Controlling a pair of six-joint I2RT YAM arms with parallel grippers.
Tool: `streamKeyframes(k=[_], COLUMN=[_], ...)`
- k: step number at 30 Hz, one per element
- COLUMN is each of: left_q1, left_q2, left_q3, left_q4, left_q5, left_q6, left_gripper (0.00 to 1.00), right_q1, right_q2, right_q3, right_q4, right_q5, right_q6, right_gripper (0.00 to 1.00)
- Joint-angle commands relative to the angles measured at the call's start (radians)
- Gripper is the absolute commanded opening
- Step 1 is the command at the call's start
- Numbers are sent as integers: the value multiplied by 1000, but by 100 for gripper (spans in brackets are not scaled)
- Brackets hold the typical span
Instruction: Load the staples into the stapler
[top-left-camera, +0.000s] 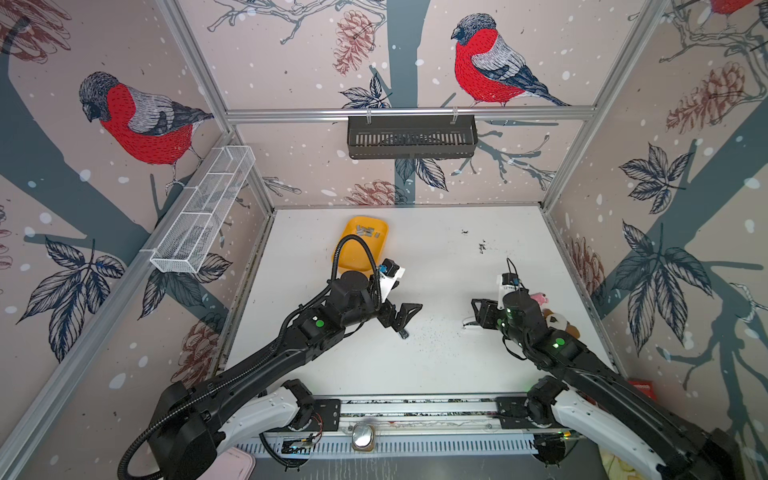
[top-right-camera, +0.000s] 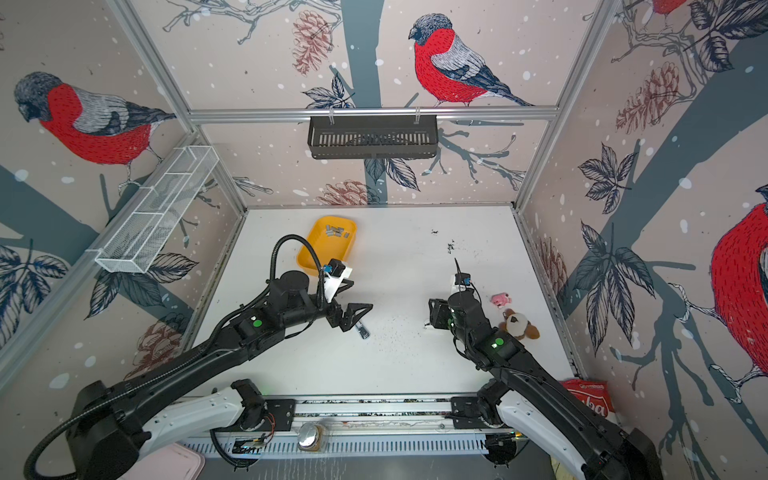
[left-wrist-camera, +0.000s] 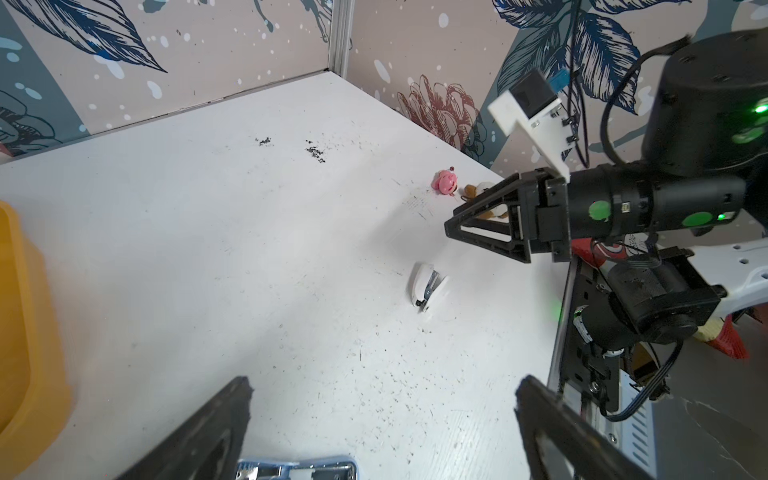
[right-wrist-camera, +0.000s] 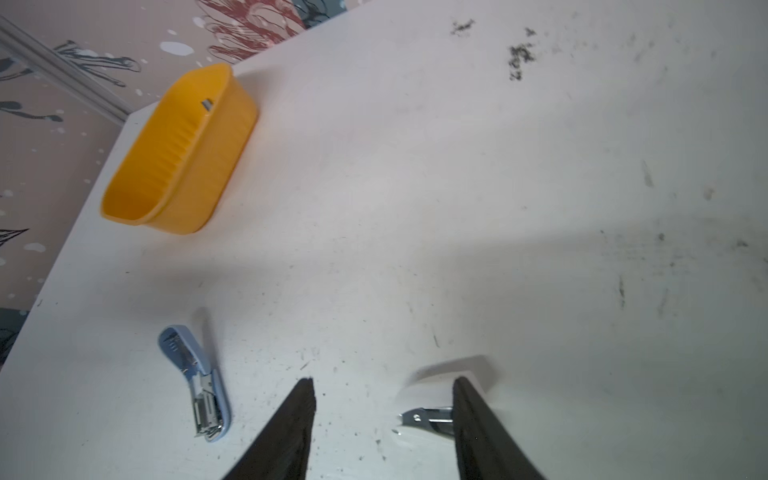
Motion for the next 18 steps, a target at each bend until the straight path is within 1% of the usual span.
streamKeyframes(k=[1, 3, 6, 9, 14, 18], left_q1=[-1, -1, -1, -2, -12, -19], left_q2=[32, 53, 83, 113, 154, 189], left_q3=[13, 15, 16, 23, 21, 31], left_q4=[55, 46, 48, 60, 103, 102], left_q5=[24, 27, 41, 58, 87, 92], left_q6=[-35, -47, -67, -89, -100, -100], left_gripper=[99, 99, 99, 99, 99, 99], right_q1=[-84, -118, -134, -135, -147, -149], right_q2=[16, 32, 50, 71, 101, 105], right_q3=[-36, -51, -67, -78, -106, -128], right_q4=[41, 52, 57, 55, 31, 52], right_q5=[-187, -214, -226, -229, -206, -258], right_q6=[42, 45, 52, 67, 131, 150], right_gripper=[55, 54, 49, 48, 48, 48])
